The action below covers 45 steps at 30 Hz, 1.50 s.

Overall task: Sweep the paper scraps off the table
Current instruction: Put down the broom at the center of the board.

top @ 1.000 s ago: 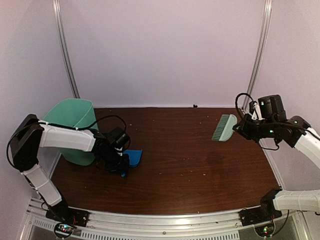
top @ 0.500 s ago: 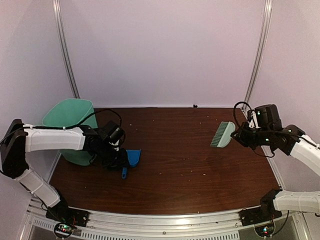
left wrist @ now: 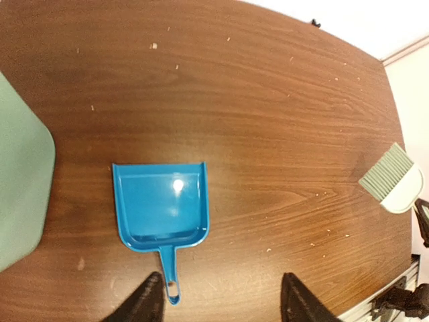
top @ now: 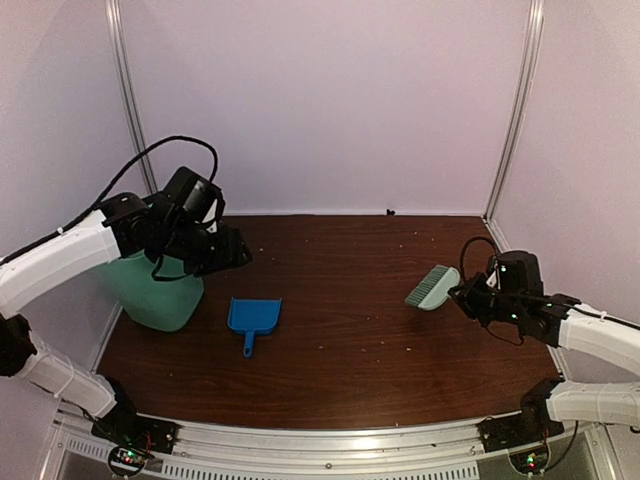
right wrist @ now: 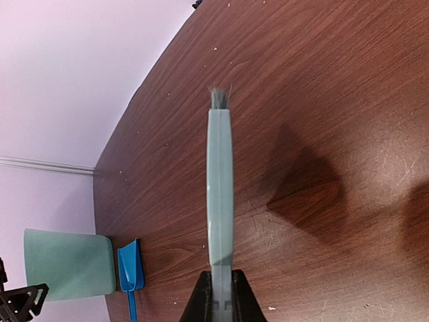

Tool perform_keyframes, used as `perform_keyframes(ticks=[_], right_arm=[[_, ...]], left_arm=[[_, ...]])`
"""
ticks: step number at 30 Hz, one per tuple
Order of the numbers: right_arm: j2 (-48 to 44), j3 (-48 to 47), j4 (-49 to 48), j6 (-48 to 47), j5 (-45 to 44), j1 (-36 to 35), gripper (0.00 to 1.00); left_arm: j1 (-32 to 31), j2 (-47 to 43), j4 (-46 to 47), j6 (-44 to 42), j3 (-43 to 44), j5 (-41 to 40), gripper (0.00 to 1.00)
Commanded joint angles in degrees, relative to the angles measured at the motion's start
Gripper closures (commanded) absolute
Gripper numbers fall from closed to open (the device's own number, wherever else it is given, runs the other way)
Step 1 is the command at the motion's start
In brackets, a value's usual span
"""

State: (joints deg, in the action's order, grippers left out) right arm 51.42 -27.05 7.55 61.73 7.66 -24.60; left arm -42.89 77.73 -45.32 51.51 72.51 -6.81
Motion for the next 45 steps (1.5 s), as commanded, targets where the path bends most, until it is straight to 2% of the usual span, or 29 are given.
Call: perform_keyframes(ticks=[1,7,14,19,21,34,37,41,45], right_arm=[[3.84,-0.14,-11.87,2.77,1.33,0.80,1.00],[10.83,-4.98,-12.85,0.08,3.71,0.99,1.00],[16.77,-3.87,-15.50,-2.22,5.02,1.11,1.00],[19.14,-2.78,-11.50,-3.38,6.94,1.16,0.95],[19.79,-2.69,-8.50,-3.99,7.48,1.14,0.88],[12.50,-2.51,3.39,-5.77,4.67,1.35,0.62],[10.76,-5.65,7.87,-8.05,2.58,1.68,0.48],[8.73,-11.45,14.42,-11.78,-0.61,1.84,0.20],[7.20,-19.16,19.34,-16.43,-3.10,2.01,0.06]], left_arm=[[0.09,-3.87,-3.67,-2.72,3.47,-5.71,0.05],[0.09,-8.87,-2.60,-2.95,4.00,-7.67,0.02],[0.09,-16.53,2.59,-6.83,1.22,-9.36,0.02],[0.09,-20.73,4.96,-6.84,-2.37,-9.26,0.02],[0.09,-22.08,5.95,-6.31,-3.99,-9.05,0.02],[0.09,-24.49,7.85,-5.59,-6.95,-8.04,0.02],[0.09,-24.32,8.13,-5.86,-6.41,-8.17,0.02],[0.09,-23.91,8.14,-6.78,-5.21,-8.68,0.02],[0.09,-23.44,8.29,-8.08,-3.51,-9.29,0.02]])
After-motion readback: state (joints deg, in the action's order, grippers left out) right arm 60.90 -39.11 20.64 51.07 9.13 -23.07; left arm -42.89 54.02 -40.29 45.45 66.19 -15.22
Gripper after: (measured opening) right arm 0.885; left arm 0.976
